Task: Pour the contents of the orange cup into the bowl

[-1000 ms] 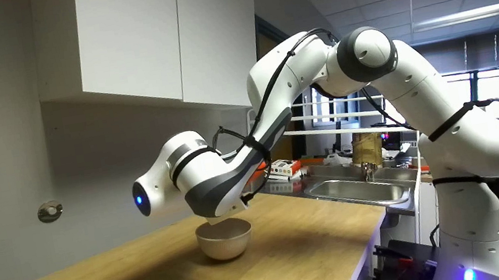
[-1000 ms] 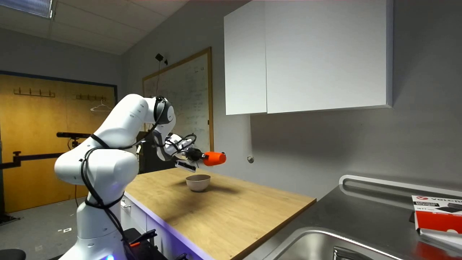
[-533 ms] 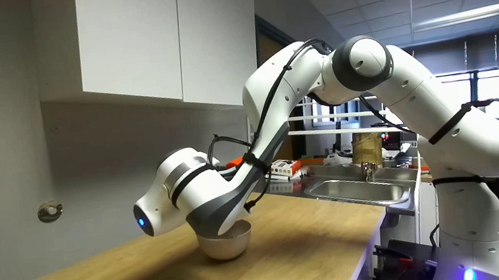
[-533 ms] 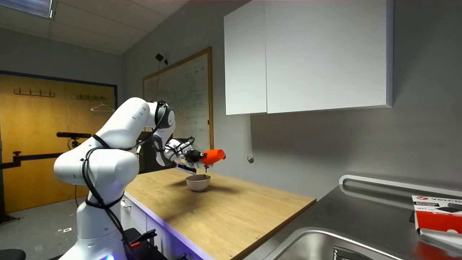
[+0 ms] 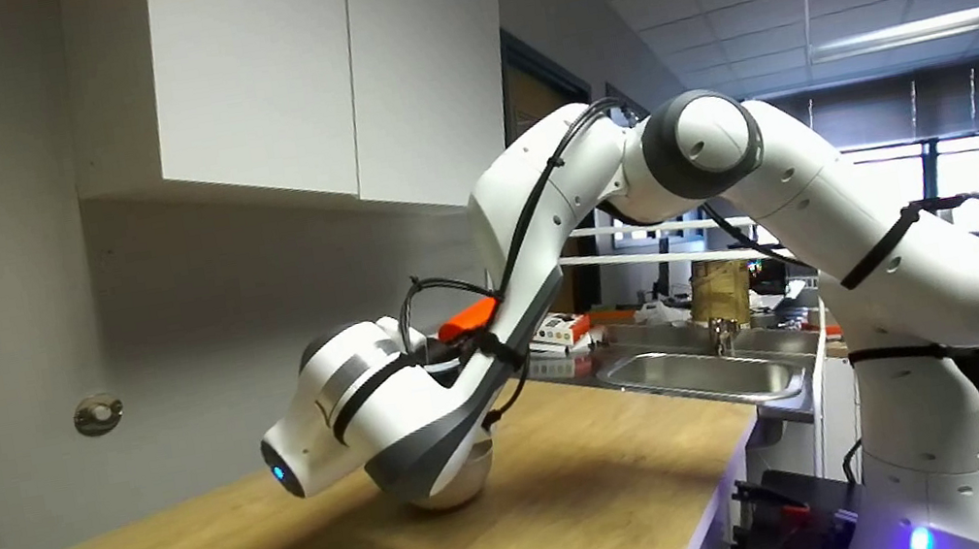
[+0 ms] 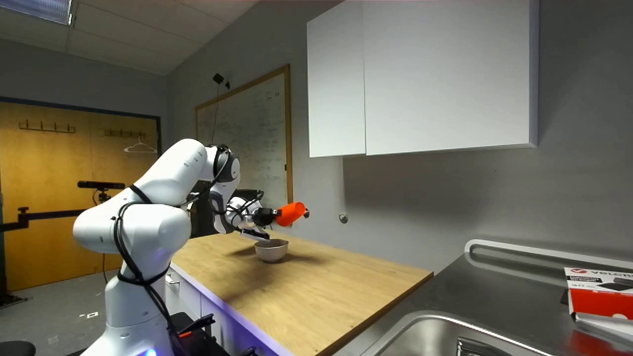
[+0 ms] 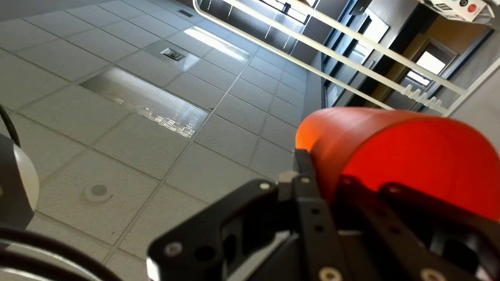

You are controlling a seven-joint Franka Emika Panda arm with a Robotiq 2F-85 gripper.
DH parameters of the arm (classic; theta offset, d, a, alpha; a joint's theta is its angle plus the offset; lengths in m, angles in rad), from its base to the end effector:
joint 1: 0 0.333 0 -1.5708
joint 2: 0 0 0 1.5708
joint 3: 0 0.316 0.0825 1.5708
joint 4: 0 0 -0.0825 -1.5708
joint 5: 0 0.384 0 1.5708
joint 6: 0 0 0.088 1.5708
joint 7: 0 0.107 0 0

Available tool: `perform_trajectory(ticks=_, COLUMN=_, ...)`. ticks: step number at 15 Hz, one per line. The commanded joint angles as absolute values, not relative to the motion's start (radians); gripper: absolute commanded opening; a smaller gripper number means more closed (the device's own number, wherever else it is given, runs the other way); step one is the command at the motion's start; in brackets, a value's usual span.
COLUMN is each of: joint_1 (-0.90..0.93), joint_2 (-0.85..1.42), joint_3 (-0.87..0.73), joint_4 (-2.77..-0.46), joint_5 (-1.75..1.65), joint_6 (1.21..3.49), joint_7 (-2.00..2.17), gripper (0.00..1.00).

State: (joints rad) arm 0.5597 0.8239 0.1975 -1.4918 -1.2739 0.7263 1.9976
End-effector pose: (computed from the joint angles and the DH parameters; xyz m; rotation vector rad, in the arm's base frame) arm 0.5263 0.2803 0.2601 1.0961 -0.8109 0.9209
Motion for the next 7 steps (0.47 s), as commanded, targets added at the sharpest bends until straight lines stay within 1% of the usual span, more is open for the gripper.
perform_trajectory(ticks=1, joint_1=0.573, joint_2=0.857, joint_3=0.194, joint_4=-1.429, joint_5=-1.308, joint_6=0.679, joint_7=1.974, gripper=0.02)
perform_trajectory(ticks=7, joint_1=0.579, joint_2=0.874, joint_3=0.198, joint_4=-1.413, joint_5=-1.331, joint_6=0.663, joint_7=1.919, gripper=0.02)
